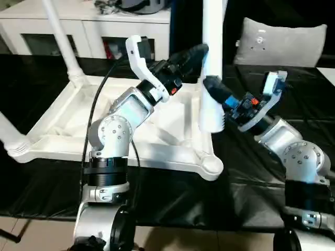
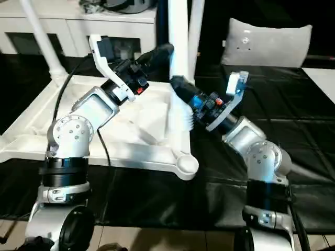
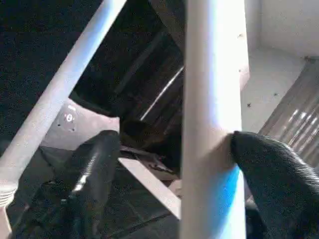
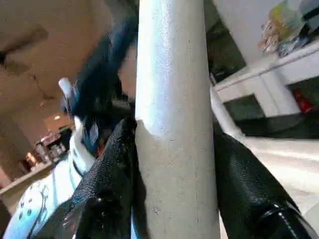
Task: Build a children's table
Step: Pick table leg
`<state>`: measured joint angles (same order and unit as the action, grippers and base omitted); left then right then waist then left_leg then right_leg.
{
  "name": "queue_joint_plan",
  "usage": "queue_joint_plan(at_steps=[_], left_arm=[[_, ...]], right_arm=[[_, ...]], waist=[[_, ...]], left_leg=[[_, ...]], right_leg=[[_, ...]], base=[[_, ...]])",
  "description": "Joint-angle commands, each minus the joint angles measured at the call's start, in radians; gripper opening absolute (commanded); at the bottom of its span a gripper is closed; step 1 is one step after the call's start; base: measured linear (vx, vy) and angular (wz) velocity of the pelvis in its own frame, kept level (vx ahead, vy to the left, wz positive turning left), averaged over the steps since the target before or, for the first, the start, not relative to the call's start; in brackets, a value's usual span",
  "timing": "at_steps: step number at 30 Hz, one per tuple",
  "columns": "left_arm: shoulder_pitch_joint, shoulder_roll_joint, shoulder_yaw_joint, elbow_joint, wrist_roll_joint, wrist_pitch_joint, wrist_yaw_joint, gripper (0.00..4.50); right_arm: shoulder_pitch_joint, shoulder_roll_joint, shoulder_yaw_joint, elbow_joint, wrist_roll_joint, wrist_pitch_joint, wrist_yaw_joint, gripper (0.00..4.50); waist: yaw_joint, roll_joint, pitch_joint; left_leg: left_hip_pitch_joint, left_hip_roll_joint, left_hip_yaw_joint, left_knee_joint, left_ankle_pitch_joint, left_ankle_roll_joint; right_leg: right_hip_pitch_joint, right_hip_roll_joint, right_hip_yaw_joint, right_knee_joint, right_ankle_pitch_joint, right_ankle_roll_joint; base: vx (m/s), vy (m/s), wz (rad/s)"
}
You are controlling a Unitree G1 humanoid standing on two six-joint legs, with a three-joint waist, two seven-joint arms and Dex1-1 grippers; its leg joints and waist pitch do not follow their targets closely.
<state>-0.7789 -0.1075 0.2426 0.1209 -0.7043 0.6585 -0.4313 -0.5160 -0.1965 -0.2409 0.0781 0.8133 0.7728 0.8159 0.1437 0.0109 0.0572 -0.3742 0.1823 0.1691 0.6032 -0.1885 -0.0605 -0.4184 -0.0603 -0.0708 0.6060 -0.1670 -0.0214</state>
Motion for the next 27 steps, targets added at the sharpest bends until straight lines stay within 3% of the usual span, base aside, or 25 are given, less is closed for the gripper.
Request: queue_joint_plan(at_steps=[1,5,6,8,10,14,15,18,20,21,24,25,27], left_arm=[[-0.019,-0.010,0.006,-0.022,-0.039,0.029,0.014,4.08],[-0.015,-0.004,0.011,-0.030,-0.062,0.052,0.006,4.08],[-0.004,0.011,-0.011,-0.035,-0.040,0.054,-0.006,4.08],[0.000,0.017,-0.018,-0.033,-0.026,0.050,-0.004,4.34],[0.008,0.017,-0.007,-0.040,-0.058,0.051,-0.020,3.85],[0.016,0.018,-0.005,-0.055,-0.076,0.055,-0.019,3.95],[0.018,0.019,-0.005,-0.057,-0.079,0.057,-0.013,3.40],[0.024,0.020,-0.012,-0.062,-0.087,0.063,-0.016,3.55],[0.026,0.020,-0.016,-0.064,-0.088,0.062,-0.017,3.31],[0.027,0.019,-0.017,-0.063,-0.087,0.061,-0.015,2.90],[0.029,0.020,-0.019,-0.062,-0.090,0.057,-0.010,3.10],[0.030,0.021,-0.020,-0.061,-0.091,0.056,-0.010,2.66],[0.030,0.024,-0.019,-0.056,-0.091,0.053,-0.011,2.50]], right_arm=[[0.004,0.006,0.045,-0.031,-0.012,0.003,0.011,1.84],[0.005,0.007,0.053,-0.027,-0.021,-0.002,0.010,1.84],[0.010,-0.001,0.069,-0.034,-0.035,-0.007,0.018,1.84],[0.014,-0.005,0.079,-0.038,-0.043,-0.011,0.022,1.84],[0.022,-0.007,0.082,-0.039,-0.044,-0.016,0.016,1.84],[0.028,-0.010,0.088,-0.038,-0.040,-0.021,0.012,1.84],[0.029,-0.010,0.090,-0.039,-0.041,-0.022,0.012,1.84],[0.030,-0.011,0.092,-0.038,-0.044,-0.022,0.017,1.84],[0.030,-0.012,0.094,-0.037,-0.045,-0.023,0.019,1.84],[0.029,-0.013,0.095,-0.036,-0.044,-0.024,0.019,1.84],[0.028,-0.015,0.096,-0.036,-0.043,-0.025,0.018,1.84],[0.028,-0.016,0.097,-0.036,-0.042,-0.026,0.018,1.84],[0.028,-0.018,0.097,-0.037,-0.042,-0.026,0.016,1.84]], waist=[[0.003,-0.017,-0.073],[0.003,-0.016,-0.072],[0.004,-0.012,-0.071],[0.002,-0.014,-0.071],[0.002,-0.014,-0.070],[0.002,-0.014,-0.073],[0.003,-0.013,-0.074],[0.002,-0.014,-0.072],[0.002,-0.014,-0.071],[0.002,-0.014,-0.072],[0.001,-0.013,-0.072],[0.001,-0.013,-0.072],[0.001,-0.013,-0.073]], left_leg=[[0.002,0.033,-0.010,-0.064,-0.101,0.041],[0.001,0.034,-0.011,-0.065,-0.107,0.037],[0.002,0.034,-0.012,-0.067,-0.111,0.034],[0.003,0.035,-0.012,-0.067,-0.114,0.032],[0.002,0.034,-0.011,-0.067,-0.114,0.029],[0.000,0.035,-0.012,-0.066,-0.104,0.030],[0.001,0.035,-0.012,-0.066,-0.099,0.031],[0.001,0.035,-0.011,-0.066,-0.107,0.033],[0.003,0.035,-0.011,-0.067,-0.112,0.032],[0.003,0.036,-0.011,-0.067,-0.110,0.031],[0.003,0.036,-0.012,-0.067,-0.106,0.032],[0.003,0.036,-0.012,-0.067,-0.106,0.032],[0.003,0.036,-0.011,-0.066,-0.101,0.033]], right_leg=[[0.063,-0.078,0.041,-0.087,-0.337,-0.102],[0.063,-0.079,0.042,-0.088,-0.335,-0.104],[0.062,-0.078,0.042,-0.088,-0.343,-0.094],[0.062,-0.077,0.042,-0.090,-0.346,-0.086],[0.062,-0.078,0.043,-0.091,-0.348,-0.083],[0.066,-0.078,0.043,-0.086,-0.313,-0.094],[0.065,-0.078,0.043,-0.085,-0.303,-0.099],[0.065,-0.078,0.043,-0.086,-0.303,-0.104],[0.064,-0.078,0.043,-0.087,-0.322,-0.099],[0.064,-0.079,0.043,-0.088,-0.322,-0.100],[0.065,-0.078,0.043,-0.086,-0.306,-0.101],[0.065,-0.078,0.043,-0.086,-0.306,-0.101],[0.065,-0.077,0.043,-0.085,-0.296,-0.105]], base=[[0.000,0.000,0.00],[0.000,0.000,0.00],[0.000,0.000,0.00],[0.000,0.000,0.00],[0.000,0.000,0.00],[0.000,0.000,0.00],[0.000,0.000,0.00],[0.000,0.000,0.00],[0.000,0.000,0.00],[0.000,0.000,0.00],[0.000,0.000,0.00],[0.000,0.000,0.00],[0.000,0.000,0.00]])
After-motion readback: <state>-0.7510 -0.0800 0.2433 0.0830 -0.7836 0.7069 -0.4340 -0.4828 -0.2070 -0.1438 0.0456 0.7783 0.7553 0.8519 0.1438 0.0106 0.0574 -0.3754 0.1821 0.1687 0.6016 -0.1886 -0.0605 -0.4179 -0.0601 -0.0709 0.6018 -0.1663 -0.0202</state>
